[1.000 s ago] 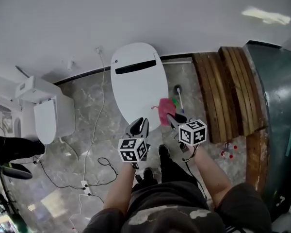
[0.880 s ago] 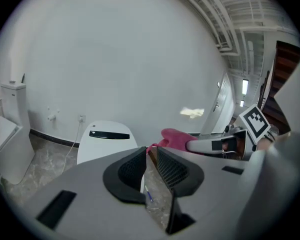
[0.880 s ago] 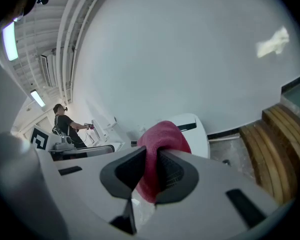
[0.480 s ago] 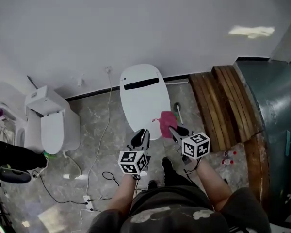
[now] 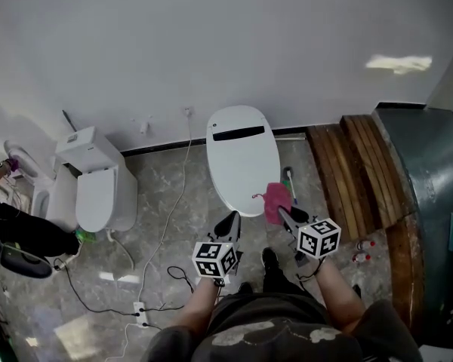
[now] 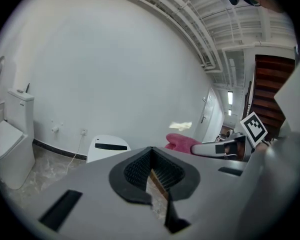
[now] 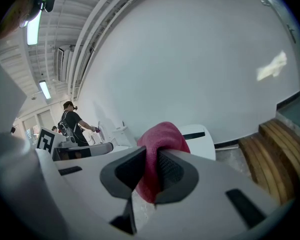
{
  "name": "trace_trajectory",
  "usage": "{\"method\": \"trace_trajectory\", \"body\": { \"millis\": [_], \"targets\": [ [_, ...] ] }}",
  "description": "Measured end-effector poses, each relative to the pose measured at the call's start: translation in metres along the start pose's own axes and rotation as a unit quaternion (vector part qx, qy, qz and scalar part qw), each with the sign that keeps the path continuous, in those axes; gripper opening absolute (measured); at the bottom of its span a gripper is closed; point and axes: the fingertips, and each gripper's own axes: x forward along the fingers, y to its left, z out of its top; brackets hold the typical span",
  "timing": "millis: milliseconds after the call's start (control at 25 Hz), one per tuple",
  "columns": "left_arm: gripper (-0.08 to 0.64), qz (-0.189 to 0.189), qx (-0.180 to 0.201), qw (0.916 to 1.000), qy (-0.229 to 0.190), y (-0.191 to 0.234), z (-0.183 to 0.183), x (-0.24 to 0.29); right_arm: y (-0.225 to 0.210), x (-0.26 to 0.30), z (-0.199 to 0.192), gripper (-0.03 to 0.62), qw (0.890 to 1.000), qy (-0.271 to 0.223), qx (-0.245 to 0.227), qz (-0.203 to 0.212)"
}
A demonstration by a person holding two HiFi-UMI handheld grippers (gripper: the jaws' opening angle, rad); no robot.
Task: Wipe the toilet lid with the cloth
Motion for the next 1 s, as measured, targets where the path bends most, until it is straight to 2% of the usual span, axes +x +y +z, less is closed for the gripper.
{"method": "trace_trajectory", "body": {
  "millis": [320, 1000],
  "targets": [
    [0.008, -0.014, 0.004, 0.9999, -0.006, -0.015, 0.0, -0.029, 0.019, -0.019, -0.012, 0.049, 1.0, -0.005, -0.007, 0.002],
    [0.008, -0.029, 0.016, 0.9993, -0.017, -0.033, 0.018, -0.024, 0.0, -0.046, -0.02, 0.049, 1.0, -0.015, 0.0, -0.021]
  ]
}}
